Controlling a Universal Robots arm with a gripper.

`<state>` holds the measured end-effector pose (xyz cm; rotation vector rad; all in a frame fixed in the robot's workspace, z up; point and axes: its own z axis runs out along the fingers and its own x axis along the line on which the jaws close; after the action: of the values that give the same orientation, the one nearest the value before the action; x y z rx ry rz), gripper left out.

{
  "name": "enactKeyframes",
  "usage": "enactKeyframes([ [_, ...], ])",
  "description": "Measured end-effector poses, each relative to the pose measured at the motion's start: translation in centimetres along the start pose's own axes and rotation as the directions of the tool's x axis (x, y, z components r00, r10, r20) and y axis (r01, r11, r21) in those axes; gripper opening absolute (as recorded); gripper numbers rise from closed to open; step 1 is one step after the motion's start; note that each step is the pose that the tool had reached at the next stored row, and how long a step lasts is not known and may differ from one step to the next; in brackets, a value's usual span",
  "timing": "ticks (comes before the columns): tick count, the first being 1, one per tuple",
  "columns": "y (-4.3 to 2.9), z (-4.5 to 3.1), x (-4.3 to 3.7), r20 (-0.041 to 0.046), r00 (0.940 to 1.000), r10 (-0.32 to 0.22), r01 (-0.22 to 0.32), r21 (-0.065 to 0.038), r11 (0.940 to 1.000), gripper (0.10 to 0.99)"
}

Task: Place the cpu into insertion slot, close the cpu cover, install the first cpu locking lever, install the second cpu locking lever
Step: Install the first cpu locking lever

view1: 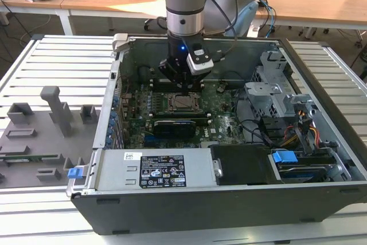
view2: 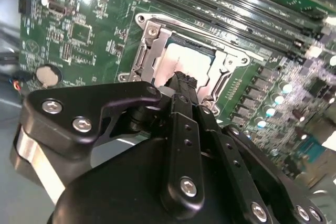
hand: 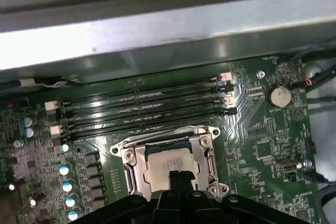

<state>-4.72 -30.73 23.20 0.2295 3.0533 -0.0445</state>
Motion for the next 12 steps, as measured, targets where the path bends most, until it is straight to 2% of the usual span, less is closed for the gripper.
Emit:
enactKeyframes([
  [3,-0.25,0.02,-0.04,0.0006,0.9997,-0.026,0.026,-0.002,0.9997,0.106],
  [7,-1.30,0.05,-0.18,0.0011,0.9990,-0.044,0.044,-0.003,0.9990,0.106],
  [12,-1.36,0.05,-0.19,0.0011,0.9989,-0.046,0.046,-0.003,0.9989,0.106],
])
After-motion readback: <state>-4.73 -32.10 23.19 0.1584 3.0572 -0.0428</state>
